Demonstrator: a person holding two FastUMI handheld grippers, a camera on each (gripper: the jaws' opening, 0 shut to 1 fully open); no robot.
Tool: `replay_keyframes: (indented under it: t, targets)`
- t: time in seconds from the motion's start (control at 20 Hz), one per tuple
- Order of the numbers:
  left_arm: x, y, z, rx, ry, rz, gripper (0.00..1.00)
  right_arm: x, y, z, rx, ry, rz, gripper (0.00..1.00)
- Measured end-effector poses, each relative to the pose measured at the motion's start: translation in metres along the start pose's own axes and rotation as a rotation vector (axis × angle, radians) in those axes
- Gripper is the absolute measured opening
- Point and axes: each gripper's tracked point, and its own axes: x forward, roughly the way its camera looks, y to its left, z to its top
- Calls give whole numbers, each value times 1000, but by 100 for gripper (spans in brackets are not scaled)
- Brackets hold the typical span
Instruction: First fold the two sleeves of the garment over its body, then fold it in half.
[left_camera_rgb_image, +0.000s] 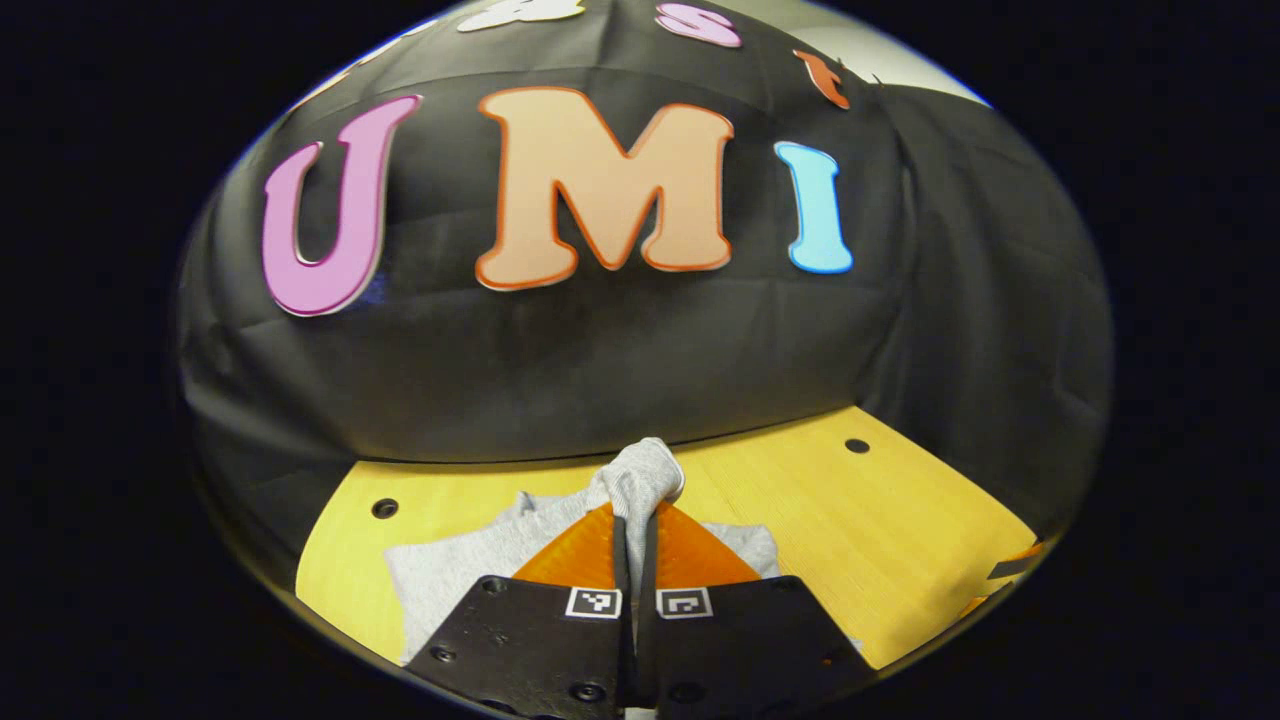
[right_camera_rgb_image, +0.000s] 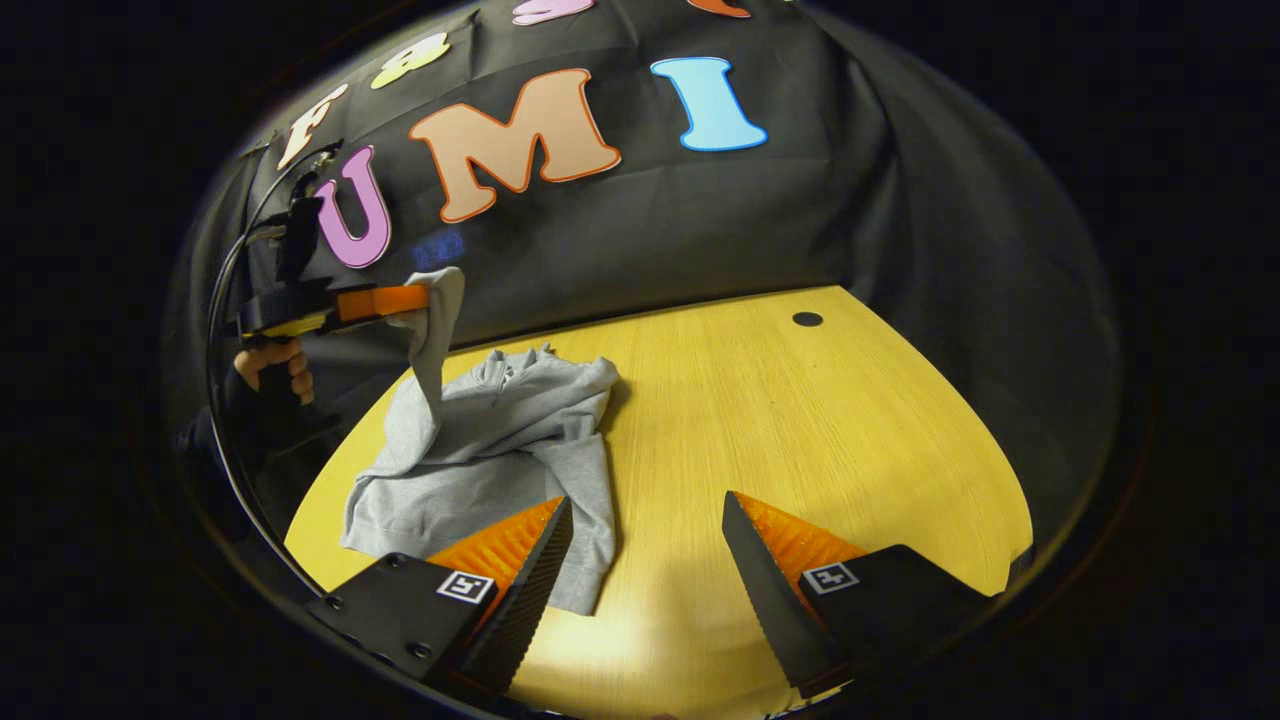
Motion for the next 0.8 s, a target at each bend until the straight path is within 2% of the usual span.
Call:
replay_keyframes:
  t: [0.35, 0.45, 0.55, 0.7, 0.8]
  targets:
    - [45, -58, -79, 17, 156, -41, 0, -16, -26, -13, 12, 8, -31, 96]
    - [53, -63, -88, 42, 170, -36, 0, -17, -27, -14, 13, 7, -27, 96]
    - [55, -75, -94, 34, 177, -63, 5, -15, -24, -14, 11, 7, -18, 96]
    - [50, -83, -92, 17, 175, -102, 41, -9, -14, -9, -6, 3, 4, 96]
    - [40, -71, -83, 25, 144, -73, 66, -4, -2, -3, -20, -6, 26, 96]
